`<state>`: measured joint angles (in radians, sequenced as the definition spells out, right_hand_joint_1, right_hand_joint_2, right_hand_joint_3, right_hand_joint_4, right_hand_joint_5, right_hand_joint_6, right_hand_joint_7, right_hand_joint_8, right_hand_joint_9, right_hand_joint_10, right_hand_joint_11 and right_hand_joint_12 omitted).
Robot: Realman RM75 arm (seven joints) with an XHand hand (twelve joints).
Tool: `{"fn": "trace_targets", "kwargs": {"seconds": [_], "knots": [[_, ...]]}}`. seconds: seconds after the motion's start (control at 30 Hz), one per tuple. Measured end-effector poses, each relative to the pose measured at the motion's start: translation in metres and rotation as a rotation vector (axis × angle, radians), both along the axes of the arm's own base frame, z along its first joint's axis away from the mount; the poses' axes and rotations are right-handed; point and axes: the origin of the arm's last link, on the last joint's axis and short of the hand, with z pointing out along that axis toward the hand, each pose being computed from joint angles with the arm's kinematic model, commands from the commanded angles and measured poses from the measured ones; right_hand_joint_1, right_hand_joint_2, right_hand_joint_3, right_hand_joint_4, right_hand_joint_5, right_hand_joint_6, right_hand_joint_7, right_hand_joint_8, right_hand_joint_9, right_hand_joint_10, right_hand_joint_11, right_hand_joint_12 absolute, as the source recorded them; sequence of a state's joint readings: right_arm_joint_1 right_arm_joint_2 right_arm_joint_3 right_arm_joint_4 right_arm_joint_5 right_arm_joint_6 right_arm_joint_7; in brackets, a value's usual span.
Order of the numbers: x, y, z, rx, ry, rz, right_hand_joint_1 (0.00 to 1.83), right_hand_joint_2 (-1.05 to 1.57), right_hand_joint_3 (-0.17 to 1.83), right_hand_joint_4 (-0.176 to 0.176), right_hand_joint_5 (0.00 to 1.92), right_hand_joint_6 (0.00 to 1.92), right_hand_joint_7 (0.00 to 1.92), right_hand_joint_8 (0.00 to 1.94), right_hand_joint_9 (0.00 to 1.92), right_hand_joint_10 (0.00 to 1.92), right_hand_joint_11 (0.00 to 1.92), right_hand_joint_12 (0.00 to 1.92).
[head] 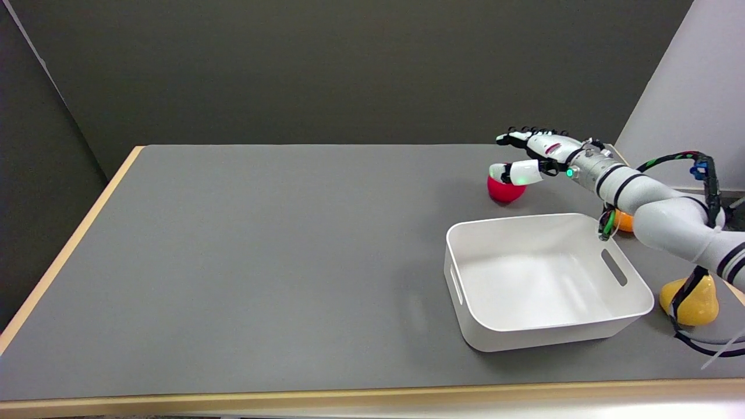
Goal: Pick up the red apple.
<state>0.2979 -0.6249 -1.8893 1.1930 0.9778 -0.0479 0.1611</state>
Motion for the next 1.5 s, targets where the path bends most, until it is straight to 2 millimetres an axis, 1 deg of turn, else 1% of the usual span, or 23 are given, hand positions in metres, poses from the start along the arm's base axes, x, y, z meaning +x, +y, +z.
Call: {"fn": "trace_targets", "kwargs": {"seconds": [0.23,0.43,0.53,0.57,0.67,0.93,1.03,1.1,1.13,1.23,1.3,1.37,1.43,1.5], "knots": [[-0.013,-0.004,0.001,-0.014,-0.011,-0.023,0.23,0.6,0.94,0.096,0.11,0.36,0.12,0.23,0.07,0.51,0.01,1.1],[-0.021,-0.007,0.001,-0.023,-0.017,-0.038,0.25,0.6,0.94,0.097,0.11,0.36,0.13,0.23,0.07,0.51,0.01,1.1],[-0.026,-0.008,0.0,-0.026,-0.02,-0.044,0.24,0.59,1.01,0.096,0.1,0.4,0.11,0.26,0.06,0.54,0.05,1.02],[-0.027,-0.008,0.0,-0.027,-0.021,-0.046,0.25,0.59,1.0,0.098,0.1,0.4,0.11,0.26,0.06,0.54,0.05,1.02],[-0.03,-0.009,-0.001,-0.03,-0.025,-0.051,0.3,0.61,0.94,0.101,0.12,0.37,0.13,0.24,0.08,0.51,0.02,1.1],[-0.036,-0.011,-0.002,-0.034,-0.032,-0.057,0.32,0.62,0.95,0.104,0.12,0.37,0.14,0.24,0.09,0.51,0.02,1.11],[-0.038,-0.012,-0.003,-0.034,-0.033,-0.057,0.44,0.65,0.95,0.103,0.13,0.38,0.15,0.24,0.1,0.52,0.05,1.12],[-0.039,-0.012,-0.004,-0.033,-0.033,-0.056,0.53,0.68,0.97,0.098,0.15,0.4,0.16,0.25,0.13,0.55,0.12,1.17],[-0.039,-0.013,-0.005,-0.033,-0.034,-0.055,0.57,0.7,1.01,0.095,0.15,0.42,0.17,0.27,0.15,0.58,0.17,1.19],[-0.04,-0.014,-0.006,-0.031,-0.035,-0.054,0.64,0.72,1.03,0.094,0.17,0.46,0.19,0.29,0.19,0.62,0.22,1.24],[-0.041,-0.014,-0.007,-0.031,-0.036,-0.053,0.74,0.75,1.03,0.095,0.19,0.51,0.23,0.31,0.24,0.66,0.28,1.35],[-0.041,-0.014,-0.007,-0.029,-0.035,-0.051,0.81,0.78,1.03,0.095,0.21,0.57,0.26,0.33,0.28,0.7,0.33,1.42],[-0.042,-0.015,-0.008,-0.027,-0.034,-0.048,0.91,0.79,1.01,0.099,0.23,0.71,0.32,0.41,0.36,0.78,0.41,1.5],[-0.042,-0.015,-0.009,-0.026,-0.033,-0.045,0.91,0.85,0.93,0.102,0.23,0.82,0.39,0.43,0.38,0.84,0.45,1.52]]}}
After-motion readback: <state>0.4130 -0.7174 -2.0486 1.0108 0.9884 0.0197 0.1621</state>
